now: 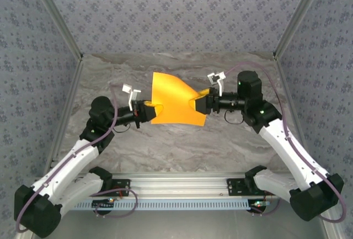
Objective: Fold a paper plane with a square sheet of paper (fold left side to right side)
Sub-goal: Place a square sheet of paper at the center of the table, then first fold in half a square sheet of paper at the center of the table.
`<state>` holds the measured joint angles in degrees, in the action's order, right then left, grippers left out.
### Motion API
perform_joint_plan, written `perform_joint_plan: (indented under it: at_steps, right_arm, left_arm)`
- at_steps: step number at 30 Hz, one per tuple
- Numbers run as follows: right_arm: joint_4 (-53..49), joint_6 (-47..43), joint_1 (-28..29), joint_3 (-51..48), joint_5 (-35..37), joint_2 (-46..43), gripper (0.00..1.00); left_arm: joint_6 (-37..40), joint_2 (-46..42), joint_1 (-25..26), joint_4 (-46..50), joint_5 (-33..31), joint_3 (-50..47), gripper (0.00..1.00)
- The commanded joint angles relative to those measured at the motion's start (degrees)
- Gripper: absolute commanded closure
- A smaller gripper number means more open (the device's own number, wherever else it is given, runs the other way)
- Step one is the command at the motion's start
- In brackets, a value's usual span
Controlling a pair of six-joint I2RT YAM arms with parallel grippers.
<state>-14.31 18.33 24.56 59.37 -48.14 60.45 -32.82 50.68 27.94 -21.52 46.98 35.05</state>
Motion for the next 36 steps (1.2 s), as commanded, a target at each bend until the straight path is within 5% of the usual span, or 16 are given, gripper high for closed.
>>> perform_joint_plan:
  at_steps: [1,6,11,22,31,36]
  right_arm:
    - [-8.45,-3.24,-1.33,-0.80,12.26,-1.21,0.28]
    - [-8.11,-2.26,-2.21,-5.26,22.54,-1.01,0.19]
    - [-0.22,3.51,-2.58,-11.77,22.28,0.83,0.20]
    - [20.96,19.32,4.24,-20.84,20.81,19.40,0.79]
    - [22.29,20.89,6.33,-17.34,21.45,33.82,0.83]
    - [17.47,19.90,7.50,-15.69,24.35,37.77,0.83]
  left_arm:
    - [0.08,2.09,0.42,1.81,-5.04,-3.33,1.00]
    - [-0.90,7.98,0.42,2.34,-9.87,-7.50,1.00]
    - [-2.42,17.55,0.39,1.68,-13.18,-9.56,1.00]
    - [-1.28,32.62,0.40,1.21,-15.49,-8.44,1.00]
    - [0.46,29.75,0.44,5.76,-15.98,-7.56,1.00]
    - [-0.63,28.65,0.50,5.11,-14.31,-6.78,0.87]
